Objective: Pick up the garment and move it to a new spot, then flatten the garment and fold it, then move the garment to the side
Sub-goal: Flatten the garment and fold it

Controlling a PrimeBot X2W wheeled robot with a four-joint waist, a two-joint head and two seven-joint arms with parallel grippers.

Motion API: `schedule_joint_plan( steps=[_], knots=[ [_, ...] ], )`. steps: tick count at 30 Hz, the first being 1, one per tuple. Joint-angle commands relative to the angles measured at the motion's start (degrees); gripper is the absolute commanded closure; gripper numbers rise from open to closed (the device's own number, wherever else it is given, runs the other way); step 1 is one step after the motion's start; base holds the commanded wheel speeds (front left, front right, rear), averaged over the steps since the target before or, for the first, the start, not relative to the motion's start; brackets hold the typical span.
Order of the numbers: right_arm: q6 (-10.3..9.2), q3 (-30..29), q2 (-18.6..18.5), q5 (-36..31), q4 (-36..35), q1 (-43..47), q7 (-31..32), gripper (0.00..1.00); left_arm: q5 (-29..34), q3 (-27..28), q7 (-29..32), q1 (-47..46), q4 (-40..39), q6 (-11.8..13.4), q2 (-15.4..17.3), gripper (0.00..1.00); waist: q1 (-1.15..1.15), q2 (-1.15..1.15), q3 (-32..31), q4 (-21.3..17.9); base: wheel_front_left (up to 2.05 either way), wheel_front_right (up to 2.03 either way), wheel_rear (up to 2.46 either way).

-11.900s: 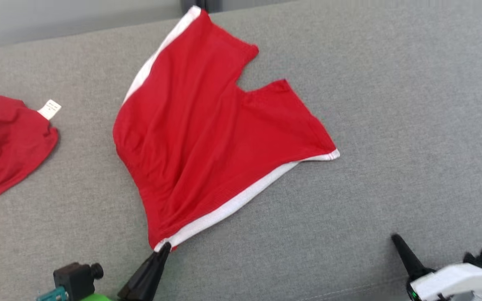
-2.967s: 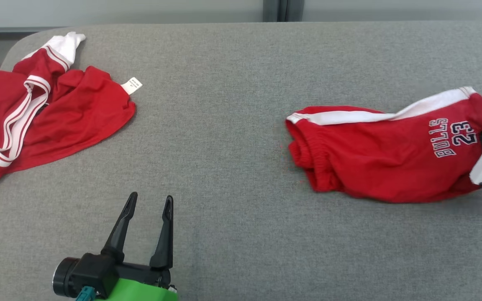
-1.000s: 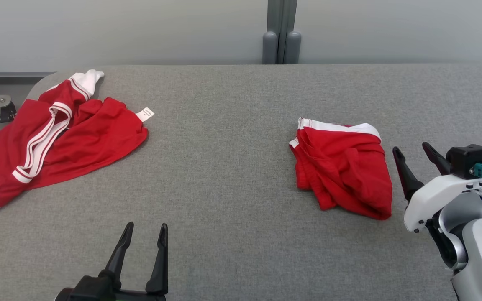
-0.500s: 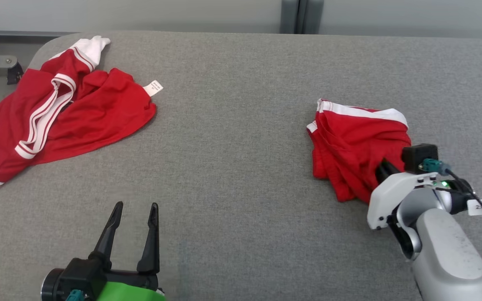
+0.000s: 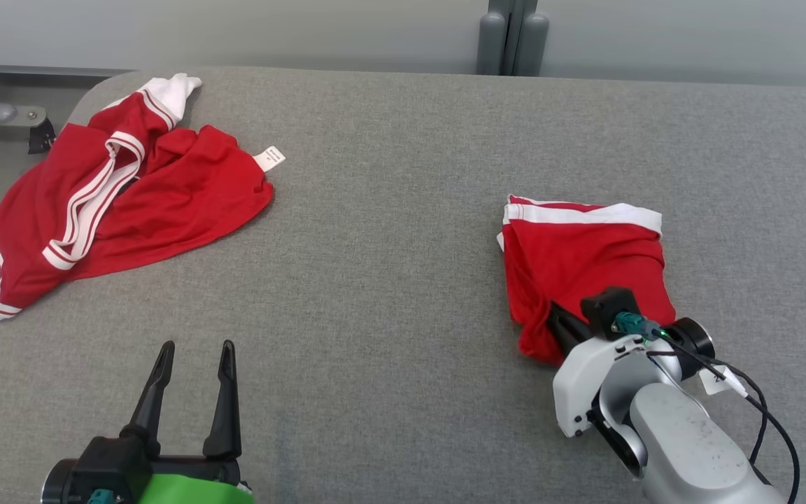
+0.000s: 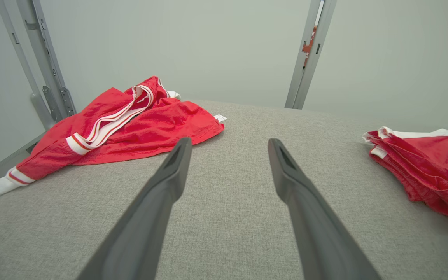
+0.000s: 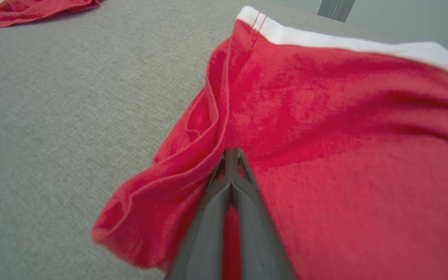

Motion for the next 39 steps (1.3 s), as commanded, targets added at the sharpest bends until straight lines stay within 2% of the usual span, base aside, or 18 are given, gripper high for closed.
schedule_joint_plan(
  steps=[1, 15, 21, 22, 23, 24, 25, 30, 35, 39],
  knots=[
    [-0.05, 0.64, -0.05, -0.23, 0.06, 0.49, -0.84, 1.0, -0.12, 0.35, -0.01, 0.78, -0.1, -0.2, 0.04, 0.0, 0.0, 0.0, -0.82, -0.39, 0.0, 0.0, 0.0],
    [-0.06, 7.72, 0.03, 1.63, 1.0, 4.71, -2.83, 1.0, -0.36, 1.74, -0.01, 2.66, 0.46, -0.19, 0.04, 0.0, 0.0, 0.0, -4.74, -2.36, 0.0, 0.0, 0.0],
    [-0.06, 6.88, -0.92, 3.23, -0.58, 6.59, -6.57, 1.0, 0.53, 2.59, -0.01, 4.13, 1.02, -0.16, 0.04, 0.0, 0.0, 0.0, -7.97, -3.72, 0.0, 0.0, 0.0],
    [-0.06, 6.12, -1.2, 3.38, -1.32, 6.95, -7.62, 0.86, 0.61, 2.76, -0.01, 4.5, 1.1, -0.12, 0.04, 0.0, 0.0, 0.0, -8.39, -4.01, 0.0, 0.0, 0.0],
    [-0.06, 5.32, -1.48, 3.41, -1.96, 7.26, -8.4, 0.63, 0.77, 2.87, -0.01, 4.65, 1.08, -0.1, 0.04, 0.0, 0.0, 0.0, -8.64, -4.2, 0.0, 0.0, 0.0],
    [-0.06, 4.22, -1.74, 3.42, -2.73, 7.85, -9.18, 0.2, 0.98, 3.08, -0.01, 4.84, 1.07, -0.06, 0.04, 0.0, 0.0, 0.0, -9.01, -4.49, 0.0, 0.0, 0.0],
    [-0.06, 3.24, -1.92, 3.44, -3.45, 8.35, -9.8, 0.0, 1.03, 3.25, -0.01, 5.09, 1.14, -0.05, 0.04, 0.0, 0.0, 0.0, -9.24, -4.67, 0.0, 0.0, 0.0],
    [-0.06, -4.97, -3.63, 1.09, -8.22, 11.97, -12.04, 0.0, 2.05, 3.9, -0.01, 6.28, 1.75, -0.09, 0.04, 0.0, 0.0, 0.0, -10.58, -5.39, 0.0, 0.0, 0.0],
    [-0.06, -13.44, -3.31, -2.06, -14.69, 18.56, -12.29, 0.0, 1.86, 2.67, 0.0, 7.52, 3.25, -0.16, 0.21, 0.0, 0.0, 0.0, -11.68, -5.82, 0.0, 0.0, 0.0],
    [-0.06, -16.79, -2.29, -3.96, -18.37, 23.73, -12.29, 0.0, 1.64, 1.84, -0.01, 8.55, 4.36, -0.19, 1.02, 0.0, 0.0, 0.0, -12.35, -6.78, 0.0, 0.0, 0.0]
  ],
)
